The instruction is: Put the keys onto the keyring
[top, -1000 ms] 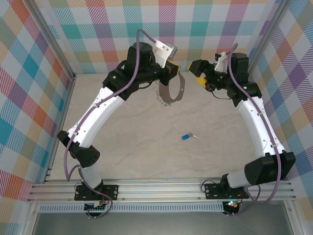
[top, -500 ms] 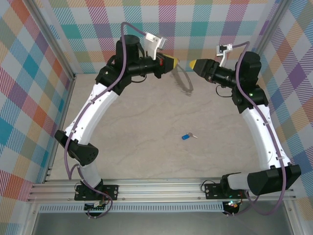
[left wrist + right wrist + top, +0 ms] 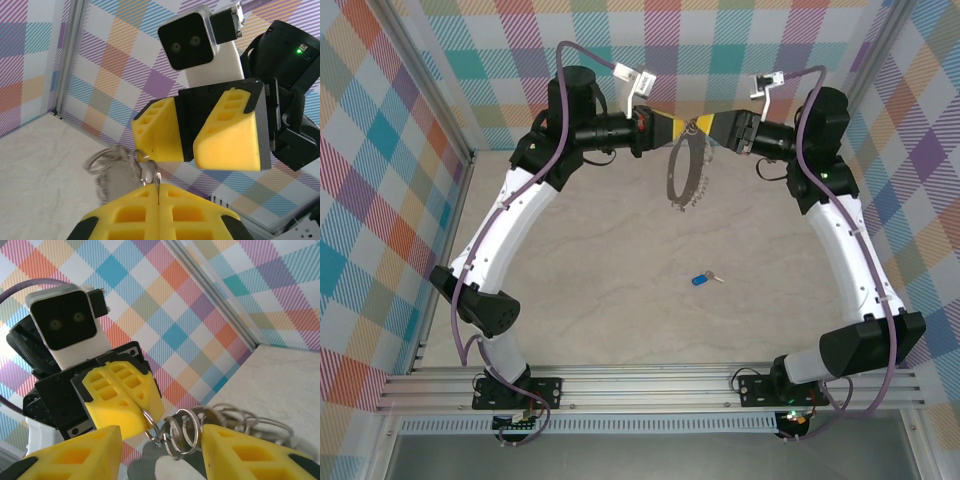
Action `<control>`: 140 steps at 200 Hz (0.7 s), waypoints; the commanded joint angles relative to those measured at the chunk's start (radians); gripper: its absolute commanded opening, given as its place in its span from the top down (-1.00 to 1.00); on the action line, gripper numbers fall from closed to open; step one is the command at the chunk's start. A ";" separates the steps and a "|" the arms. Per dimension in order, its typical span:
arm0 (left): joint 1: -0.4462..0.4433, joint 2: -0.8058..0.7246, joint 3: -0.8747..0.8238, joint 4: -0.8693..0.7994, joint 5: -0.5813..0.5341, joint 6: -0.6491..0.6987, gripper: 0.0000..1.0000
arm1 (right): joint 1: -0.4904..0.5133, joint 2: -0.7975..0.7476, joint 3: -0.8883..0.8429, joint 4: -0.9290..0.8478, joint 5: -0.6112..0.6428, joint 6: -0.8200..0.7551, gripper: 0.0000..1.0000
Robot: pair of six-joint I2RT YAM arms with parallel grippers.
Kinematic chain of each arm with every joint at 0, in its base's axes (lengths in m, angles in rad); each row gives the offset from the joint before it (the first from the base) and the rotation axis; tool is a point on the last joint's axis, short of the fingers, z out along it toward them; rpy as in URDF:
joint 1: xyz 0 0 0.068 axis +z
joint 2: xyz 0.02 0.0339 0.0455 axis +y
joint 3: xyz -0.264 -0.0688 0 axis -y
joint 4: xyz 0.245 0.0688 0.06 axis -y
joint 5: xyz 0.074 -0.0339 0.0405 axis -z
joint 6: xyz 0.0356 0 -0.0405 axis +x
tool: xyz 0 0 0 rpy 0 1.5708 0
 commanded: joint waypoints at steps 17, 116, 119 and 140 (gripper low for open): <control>0.008 0.001 0.045 0.051 0.049 -0.017 1.00 | 0.036 0.001 0.046 0.013 -0.036 -0.023 0.20; 0.010 -0.003 0.053 0.038 0.049 -0.011 1.00 | 0.037 -0.070 0.020 -0.122 0.104 -0.117 0.04; 0.010 -0.003 0.053 0.037 0.049 -0.011 1.00 | 0.037 -0.074 0.019 -0.123 0.111 -0.118 0.03; 0.010 -0.007 0.055 0.032 0.053 -0.009 1.00 | 0.035 -0.091 0.018 -0.125 0.138 -0.117 0.03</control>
